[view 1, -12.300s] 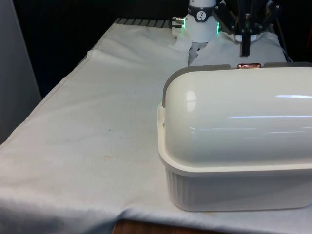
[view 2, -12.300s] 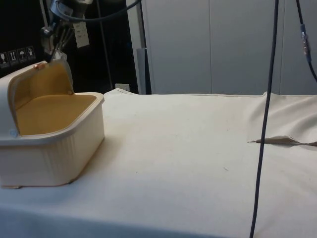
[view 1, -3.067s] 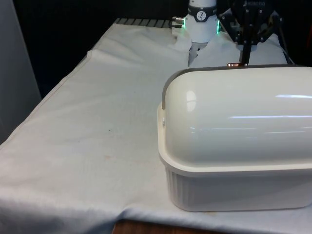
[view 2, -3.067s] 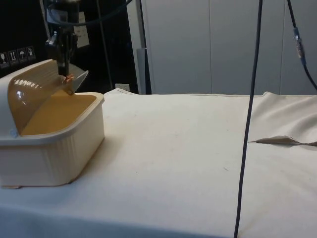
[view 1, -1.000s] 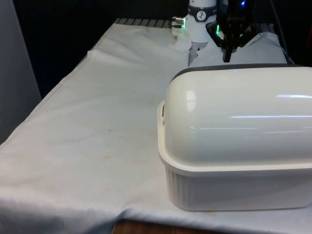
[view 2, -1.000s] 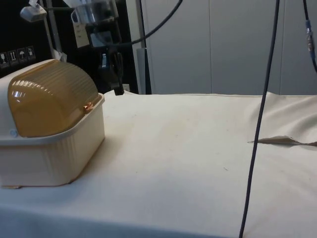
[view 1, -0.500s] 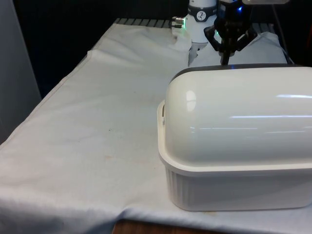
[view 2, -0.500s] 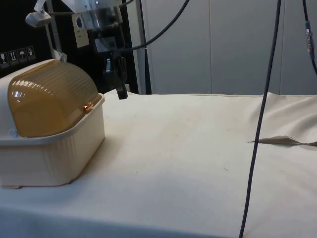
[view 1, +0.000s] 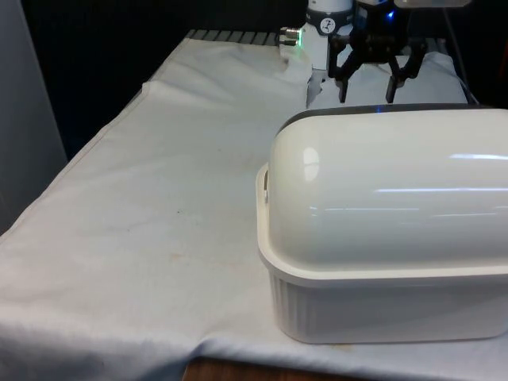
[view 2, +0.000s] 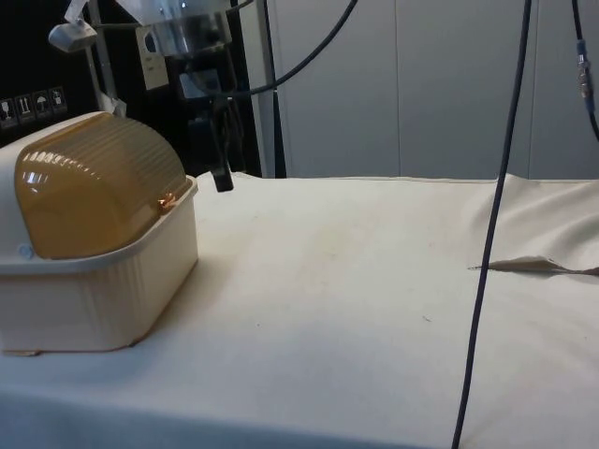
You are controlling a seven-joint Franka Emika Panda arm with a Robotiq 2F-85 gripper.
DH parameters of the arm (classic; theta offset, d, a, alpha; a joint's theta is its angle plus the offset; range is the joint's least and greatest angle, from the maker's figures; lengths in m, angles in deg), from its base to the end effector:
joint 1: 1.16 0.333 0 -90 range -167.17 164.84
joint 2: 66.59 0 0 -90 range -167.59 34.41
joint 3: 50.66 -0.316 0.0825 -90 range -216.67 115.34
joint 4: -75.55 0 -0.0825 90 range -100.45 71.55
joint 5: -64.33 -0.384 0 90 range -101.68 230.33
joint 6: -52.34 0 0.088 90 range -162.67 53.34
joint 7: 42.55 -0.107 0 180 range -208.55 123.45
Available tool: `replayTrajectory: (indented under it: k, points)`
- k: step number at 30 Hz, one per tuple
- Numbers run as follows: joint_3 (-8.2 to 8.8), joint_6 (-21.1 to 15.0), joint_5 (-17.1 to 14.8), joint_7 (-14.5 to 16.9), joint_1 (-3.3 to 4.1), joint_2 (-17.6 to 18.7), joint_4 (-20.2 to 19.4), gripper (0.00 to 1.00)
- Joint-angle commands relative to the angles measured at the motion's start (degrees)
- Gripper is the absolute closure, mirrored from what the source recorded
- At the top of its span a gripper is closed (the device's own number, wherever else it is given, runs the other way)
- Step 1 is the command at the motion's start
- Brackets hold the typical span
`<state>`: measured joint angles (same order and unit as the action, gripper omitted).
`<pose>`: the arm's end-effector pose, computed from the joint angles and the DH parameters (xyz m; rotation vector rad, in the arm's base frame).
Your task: Open the lid, then close it.
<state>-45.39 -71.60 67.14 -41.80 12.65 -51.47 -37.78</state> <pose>0.5869 0.0880 0.3295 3.0564 0.2964 -0.1128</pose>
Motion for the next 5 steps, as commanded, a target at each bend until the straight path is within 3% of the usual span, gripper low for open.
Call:
replayTrajectory:
  k: [1, 5]
  points:
    - [0.0, -0.2, 0.0, -0.1, 0.0, -0.2, -0.2, 0.16]
    - [0.0, -0.2, 0.0, -0.1, 0.0, -0.2, -0.2, 0.02]
